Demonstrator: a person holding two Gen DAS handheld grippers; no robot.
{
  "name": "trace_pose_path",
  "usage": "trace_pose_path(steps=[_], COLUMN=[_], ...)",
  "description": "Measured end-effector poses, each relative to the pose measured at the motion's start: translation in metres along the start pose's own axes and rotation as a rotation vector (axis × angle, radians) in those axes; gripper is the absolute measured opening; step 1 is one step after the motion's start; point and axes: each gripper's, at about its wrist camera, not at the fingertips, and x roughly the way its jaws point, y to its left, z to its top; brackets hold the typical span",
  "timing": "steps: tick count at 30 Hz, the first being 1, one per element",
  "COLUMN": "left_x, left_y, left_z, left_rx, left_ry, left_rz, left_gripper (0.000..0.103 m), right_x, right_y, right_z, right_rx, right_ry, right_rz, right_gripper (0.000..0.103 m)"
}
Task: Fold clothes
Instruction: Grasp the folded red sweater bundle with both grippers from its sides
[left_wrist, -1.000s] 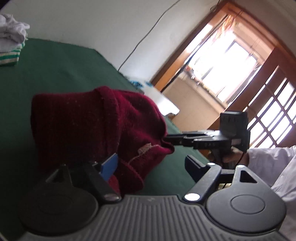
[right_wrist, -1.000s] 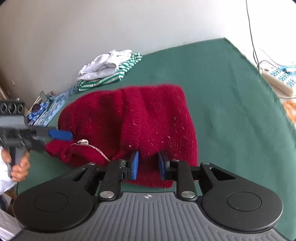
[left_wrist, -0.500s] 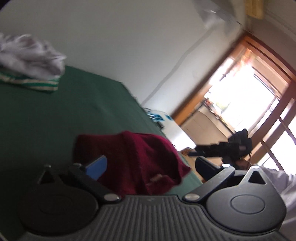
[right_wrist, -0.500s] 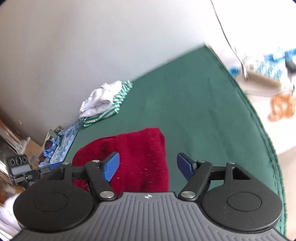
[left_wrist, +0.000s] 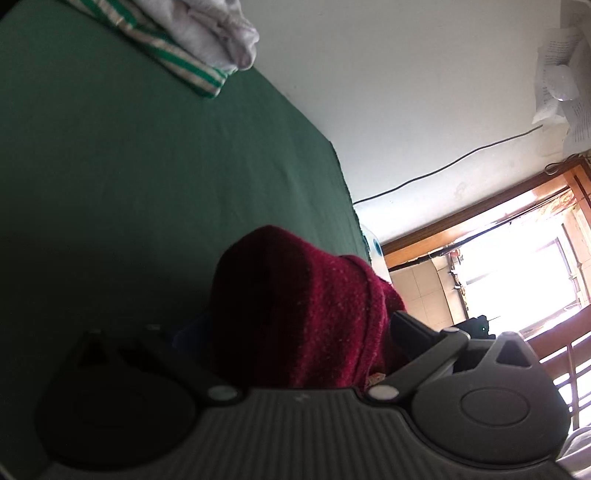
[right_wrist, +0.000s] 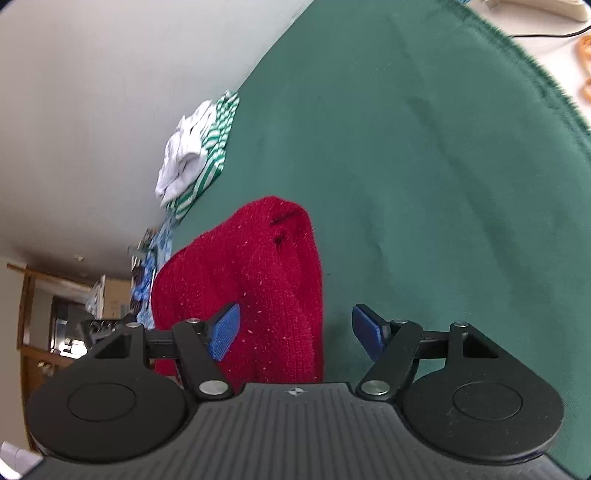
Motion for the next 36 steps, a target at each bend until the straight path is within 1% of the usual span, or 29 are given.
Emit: trace_pose_path(steps=[2,5,6,10,14,17,21,25,30,34,36], left_x=[0.005,0.013,0.015,0.017,0.018,0.020,0.027,0.031,0.034,0.040,0.040], left_y=[0.003,0.008,0.006,0.004,0.002,0.000,0.001,-0.004,-0.005,-0.010,-0.010], left_z=[0.000,-0.003,-0.004,-0.004,-0.005,-0.005,-0.001,-0.004,0.000,0.002,0.001], left_rx=[-0.013,-0.044,-0.031,-0.046,-0.072,-0.068,-0.094,-0.071,-0.085,-0.074,-0.071], left_ry=[0.012,0.067,0.076,0.126,0.160,0.169,0.184,0.204,0.212,0.230,0.237], left_rz=[0.002,-0.010,-0.010,-0.052,-0.081,-0.090,-0.130,-0.118,-0.130,-0.115,-0.119], left_gripper=[0.102,0.102,0.102,0.102,0.102,0.102,0.102,0.102,0.102,0.102,0.102], right_x=[0.002,0.007,0.007,0.009,0.007,0.009,0.015,0.021,0.027,0.030,0.032], right_y=[-0.001,-0.004,-0.005,-0.008,-0.008,-0.010,-0.007,-0.003,0.001,0.003,0.004], right_z=[0.000,0.002,0.002,0.003,0.000,-0.004,-0.004,-0.004,-0.003,-0.001,0.000], right_rx=[-0.001,0.008,0.008,0.022,0.022,0.029,0.012,-0.007,-0.019,-0.026,-0.029], right_ry=[0.017,0.050,0.058,0.107,0.132,0.140,0.151,0.175,0.193,0.194,0.193], right_rz=[0.010,0.039,0.045,0.081,0.094,0.111,0.118,0.121,0.124,0.122,0.121], right_gripper=[0.072,0.073,0.073,0.075,0.075,0.075,0.075,0.076,0.076,0.077,0.078])
